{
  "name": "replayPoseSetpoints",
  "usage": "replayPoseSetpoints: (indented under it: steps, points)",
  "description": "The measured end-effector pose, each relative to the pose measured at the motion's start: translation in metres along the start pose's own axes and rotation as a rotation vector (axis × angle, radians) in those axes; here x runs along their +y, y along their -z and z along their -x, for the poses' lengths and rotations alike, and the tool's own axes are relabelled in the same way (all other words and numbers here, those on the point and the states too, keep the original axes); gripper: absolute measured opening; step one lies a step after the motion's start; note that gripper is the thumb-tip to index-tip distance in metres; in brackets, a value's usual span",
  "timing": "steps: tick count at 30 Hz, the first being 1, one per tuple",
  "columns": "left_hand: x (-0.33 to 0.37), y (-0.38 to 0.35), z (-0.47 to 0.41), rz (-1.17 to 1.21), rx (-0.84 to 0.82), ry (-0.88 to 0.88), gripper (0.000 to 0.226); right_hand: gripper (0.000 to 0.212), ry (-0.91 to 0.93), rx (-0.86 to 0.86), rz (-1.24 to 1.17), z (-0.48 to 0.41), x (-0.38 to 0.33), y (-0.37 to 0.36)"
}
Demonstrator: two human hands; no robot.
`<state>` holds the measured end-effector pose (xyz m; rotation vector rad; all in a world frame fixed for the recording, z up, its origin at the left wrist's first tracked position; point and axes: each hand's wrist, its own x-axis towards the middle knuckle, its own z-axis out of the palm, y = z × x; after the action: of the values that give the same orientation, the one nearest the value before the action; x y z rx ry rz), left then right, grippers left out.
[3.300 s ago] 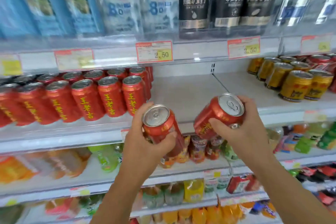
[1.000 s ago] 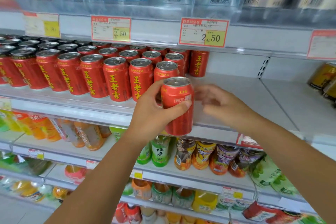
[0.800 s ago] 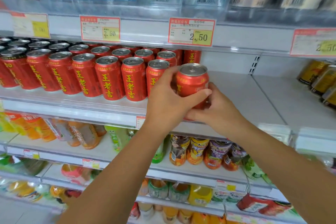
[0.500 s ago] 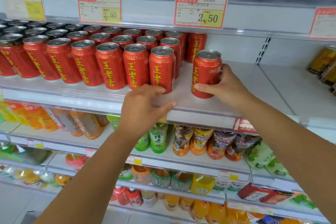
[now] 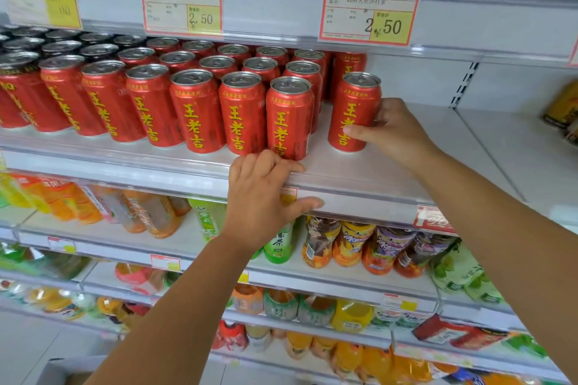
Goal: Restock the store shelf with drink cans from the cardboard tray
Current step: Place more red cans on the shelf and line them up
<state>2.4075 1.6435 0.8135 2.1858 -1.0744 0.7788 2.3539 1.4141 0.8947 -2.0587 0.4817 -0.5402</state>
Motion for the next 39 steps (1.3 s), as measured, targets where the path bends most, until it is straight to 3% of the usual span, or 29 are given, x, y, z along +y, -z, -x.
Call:
replayPoseSetpoints:
  steps: [3, 11, 17, 27, 32, 35, 39]
  points:
    - [0.000, 0.000, -0.001, -0.012, 0.001, -0.004, 0.062, 0.059, -0.005, -0.065, -0.014, -0.014, -0.005, -0.002]
    - [-0.002, -0.002, -0.001, -0.028, 0.031, -0.036, 0.062, 0.069, -0.016, 0.046, 0.052, -0.042, -0.004, -0.015]
    - [-0.004, -0.003, 0.000, -0.027, 0.023, -0.039, 0.062, 0.058, -0.010, 0.124, -0.004, -0.052, 0.005, -0.023]
    - [-0.004, -0.004, 0.000, -0.018, 0.029, -0.049, 0.061, 0.060, -0.033, 0.096, -0.051, -0.062, 0.015, -0.031]
    - [0.000, 0.003, -0.003, 0.030, -0.043, 0.001, 0.059, 0.071, -0.124, 0.070, 0.024, -0.044, 0.003, -0.017]
    - [0.010, 0.010, -0.005, 0.102, -0.008, 0.051, 0.053, 0.058, -0.077, 0.077, 0.078, -0.012, -0.006, 0.004]
    - [0.050, 0.012, 0.020, 0.301, 0.036, -0.113, 0.026, 0.028, 0.126, 0.270, -0.031, 0.065, 0.003, 0.029]
